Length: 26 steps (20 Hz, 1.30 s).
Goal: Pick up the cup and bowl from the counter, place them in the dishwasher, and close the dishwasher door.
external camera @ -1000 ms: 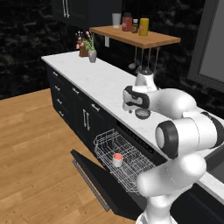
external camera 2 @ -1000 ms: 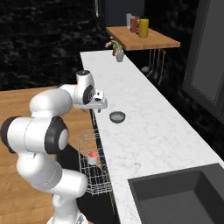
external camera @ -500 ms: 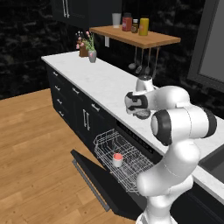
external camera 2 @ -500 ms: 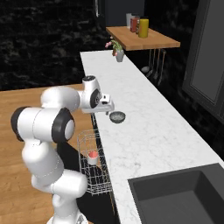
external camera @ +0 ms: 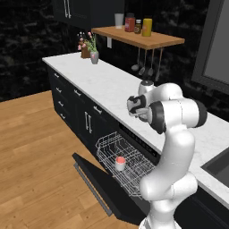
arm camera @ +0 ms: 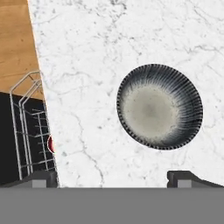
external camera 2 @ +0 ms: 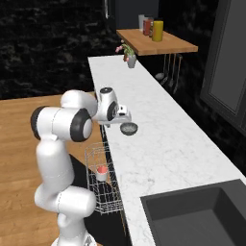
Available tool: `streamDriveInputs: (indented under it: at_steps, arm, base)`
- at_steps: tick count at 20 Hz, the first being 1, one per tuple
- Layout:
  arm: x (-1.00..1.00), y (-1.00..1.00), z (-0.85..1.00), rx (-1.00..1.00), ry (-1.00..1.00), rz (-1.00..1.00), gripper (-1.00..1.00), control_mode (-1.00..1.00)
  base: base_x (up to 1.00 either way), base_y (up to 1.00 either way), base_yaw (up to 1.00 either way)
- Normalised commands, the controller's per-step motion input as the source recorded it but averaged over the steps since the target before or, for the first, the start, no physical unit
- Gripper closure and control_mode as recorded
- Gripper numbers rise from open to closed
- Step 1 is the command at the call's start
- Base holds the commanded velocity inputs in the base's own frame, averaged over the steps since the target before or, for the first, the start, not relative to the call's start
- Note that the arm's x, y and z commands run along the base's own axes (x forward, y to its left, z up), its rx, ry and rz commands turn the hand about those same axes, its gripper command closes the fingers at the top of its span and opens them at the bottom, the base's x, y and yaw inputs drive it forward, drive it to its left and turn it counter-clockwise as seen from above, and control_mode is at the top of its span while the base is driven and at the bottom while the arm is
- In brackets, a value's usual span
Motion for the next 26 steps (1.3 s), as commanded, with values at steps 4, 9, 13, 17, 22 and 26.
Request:
streamDriveInputs:
  at_steps: [4,9,13,17,22,26]
  arm:
    - [0.61,-0.14,-0.28,0.00,0.00,0.02,-1.00,-1.00]
    - [0.51,-0.11,-0.31,0.00,0.00,0.02,-1.00,-1.00]
    - [0.34,-0.02,-0.30,0.00,0.00,0.03,-1.00,-1.00]
    - [0.06,-0.05,-0.46,0.00,0.02,0.01,-1.00,-1.00]
    - [0.10,-0.08,-0.58,0.00,0.05,0.01,1.00,-1.00]
    - [0.17,-0.20,-0.37,0.00,0.00,0.04,1.00,-1.00]
  base:
    - [0.00,0.00,0.00]
    - [0.00,0.00,0.00]
    - [0.00,0.00,0.00]
    - [0.00,0.00,0.00]
    - [0.00,0.00,0.00]
    - [0.00,0.00,0.00]
